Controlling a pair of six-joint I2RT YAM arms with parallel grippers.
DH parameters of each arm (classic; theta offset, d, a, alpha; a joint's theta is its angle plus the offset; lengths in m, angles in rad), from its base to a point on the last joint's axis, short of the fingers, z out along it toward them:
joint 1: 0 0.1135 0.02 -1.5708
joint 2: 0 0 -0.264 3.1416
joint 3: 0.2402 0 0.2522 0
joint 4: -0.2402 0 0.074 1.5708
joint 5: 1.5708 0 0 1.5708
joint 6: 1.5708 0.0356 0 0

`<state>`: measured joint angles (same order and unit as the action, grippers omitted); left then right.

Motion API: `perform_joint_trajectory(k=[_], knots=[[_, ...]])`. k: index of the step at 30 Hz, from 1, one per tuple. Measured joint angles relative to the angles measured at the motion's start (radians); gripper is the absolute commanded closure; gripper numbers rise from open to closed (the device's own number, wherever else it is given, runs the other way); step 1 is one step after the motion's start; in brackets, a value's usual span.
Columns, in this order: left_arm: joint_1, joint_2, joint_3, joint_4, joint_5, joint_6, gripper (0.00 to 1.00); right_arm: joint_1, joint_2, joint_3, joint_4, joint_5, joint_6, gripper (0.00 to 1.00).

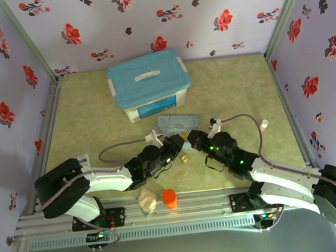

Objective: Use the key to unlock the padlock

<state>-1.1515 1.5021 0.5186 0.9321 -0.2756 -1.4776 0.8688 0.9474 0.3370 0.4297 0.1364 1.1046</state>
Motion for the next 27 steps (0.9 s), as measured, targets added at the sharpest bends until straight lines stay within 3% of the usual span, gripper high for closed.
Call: perform_joint_trajectory(k=[3,6,8,9,12,18,23,27], knots=[[0.000,0.015,0.000,0.014,0.006,-0.015,1.00,0.000,0.000,-0.008,0.000,0.008,0.000,1.00],[0.002,0.016,0.000,0.014,0.008,-0.017,1.00,0.000,0.000,-0.010,0.001,0.011,0.000,0.99],[0.008,0.006,0.000,-0.005,0.020,-0.012,1.00,0.000,-0.003,-0.012,-0.002,0.006,-0.003,0.59],[0.011,-0.005,0.001,-0.026,0.029,-0.006,1.00,-0.003,-0.010,-0.012,-0.009,-0.005,-0.009,0.45],[0.049,-0.073,0.019,-0.162,0.082,0.044,1.00,-0.048,-0.083,-0.014,-0.058,-0.061,-0.045,0.26],[0.207,-0.185,0.175,-0.478,0.357,0.253,1.00,-0.222,-0.258,-0.027,-0.092,-0.251,-0.148,0.24],[0.267,-0.193,0.364,-0.766,0.652,0.529,1.00,-0.275,-0.217,-0.037,0.059,-0.506,-0.163,0.29],[0.278,-0.202,0.454,-0.949,0.796,0.705,1.00,-0.278,-0.170,-0.037,0.154,-0.641,-0.163,0.34]])
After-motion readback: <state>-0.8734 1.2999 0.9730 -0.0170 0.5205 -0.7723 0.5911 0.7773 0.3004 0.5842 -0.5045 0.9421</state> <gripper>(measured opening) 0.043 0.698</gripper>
